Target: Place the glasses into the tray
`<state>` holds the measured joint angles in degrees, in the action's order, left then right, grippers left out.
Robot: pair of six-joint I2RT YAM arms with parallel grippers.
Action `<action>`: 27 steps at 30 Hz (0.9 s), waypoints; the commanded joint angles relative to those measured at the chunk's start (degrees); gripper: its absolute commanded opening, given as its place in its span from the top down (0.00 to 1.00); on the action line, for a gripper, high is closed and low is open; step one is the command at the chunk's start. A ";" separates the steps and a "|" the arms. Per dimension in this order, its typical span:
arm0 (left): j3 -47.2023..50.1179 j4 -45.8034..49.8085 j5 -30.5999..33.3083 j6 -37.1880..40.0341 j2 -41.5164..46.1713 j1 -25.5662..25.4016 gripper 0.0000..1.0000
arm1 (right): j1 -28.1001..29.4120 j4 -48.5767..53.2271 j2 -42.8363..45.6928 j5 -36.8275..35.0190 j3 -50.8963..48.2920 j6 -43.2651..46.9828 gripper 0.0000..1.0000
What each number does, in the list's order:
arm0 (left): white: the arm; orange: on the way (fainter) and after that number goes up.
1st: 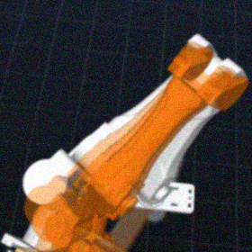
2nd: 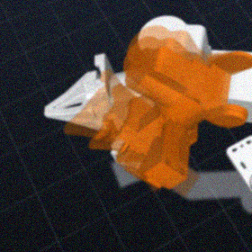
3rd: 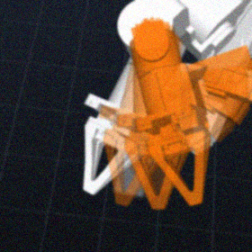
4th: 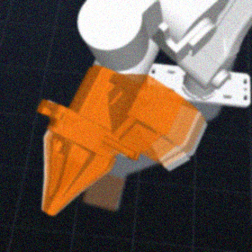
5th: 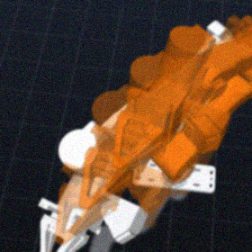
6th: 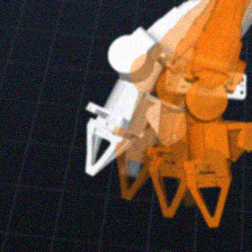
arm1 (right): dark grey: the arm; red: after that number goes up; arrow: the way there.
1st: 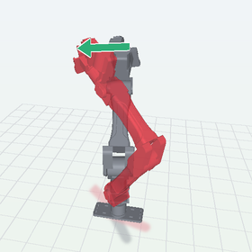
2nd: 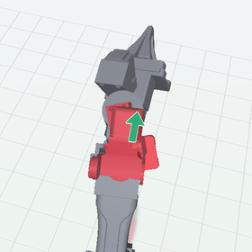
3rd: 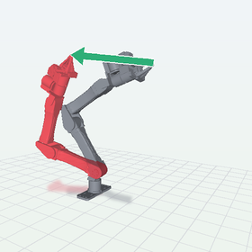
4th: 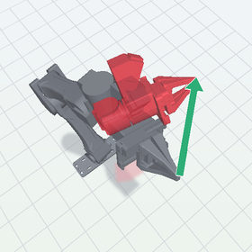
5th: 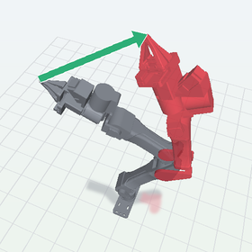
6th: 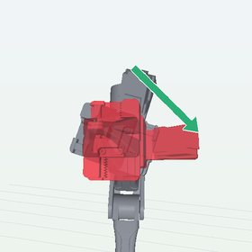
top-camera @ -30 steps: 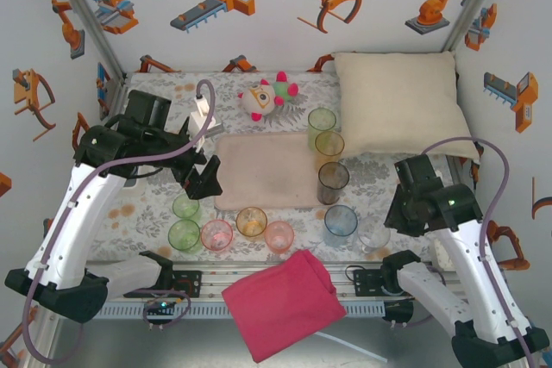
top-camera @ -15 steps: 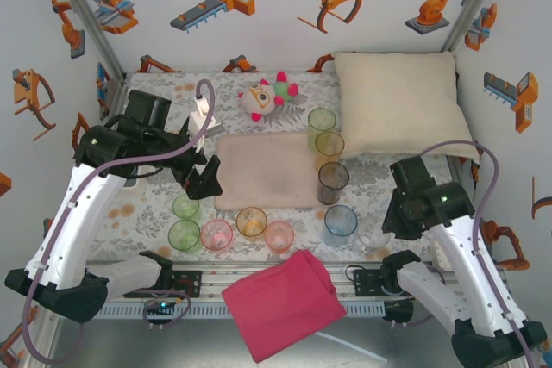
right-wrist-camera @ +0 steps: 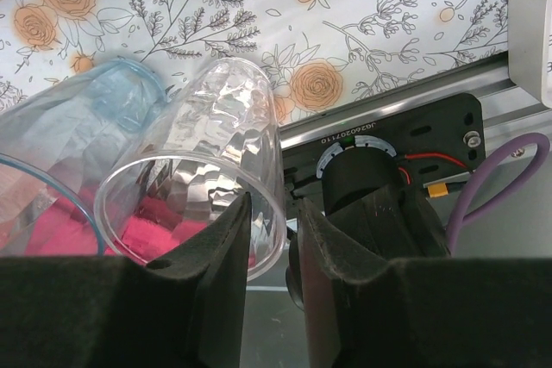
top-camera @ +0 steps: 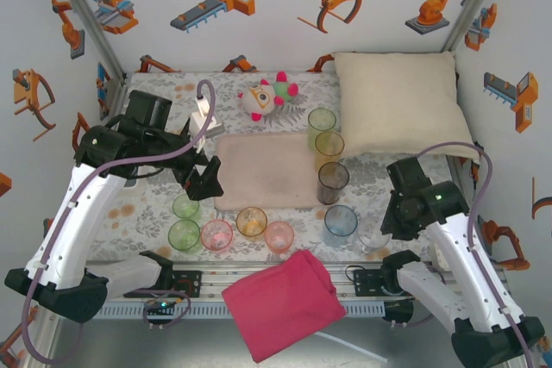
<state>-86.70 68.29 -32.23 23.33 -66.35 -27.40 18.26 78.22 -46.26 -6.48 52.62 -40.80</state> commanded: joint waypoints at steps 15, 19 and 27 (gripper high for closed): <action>-0.96 -0.35 -1.34 -0.34 0.34 -0.55 0.03 | 0.41 -1.75 0.43 -1.91 -1.64 -2.17 0.76; -0.67 -0.53 -1.32 -0.31 0.34 -0.56 0.03 | 0.46 -2.01 0.43 -2.00 -2.00 -2.38 0.77; -0.59 -0.62 -1.26 -0.42 0.58 -0.71 0.03 | 0.42 -1.84 1.73 -2.85 -2.00 -3.06 0.84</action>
<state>-86.67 68.12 -32.25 23.31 -66.35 -27.73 18.26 76.40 -45.41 -7.57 51.16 -42.46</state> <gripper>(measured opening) 0.972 0.167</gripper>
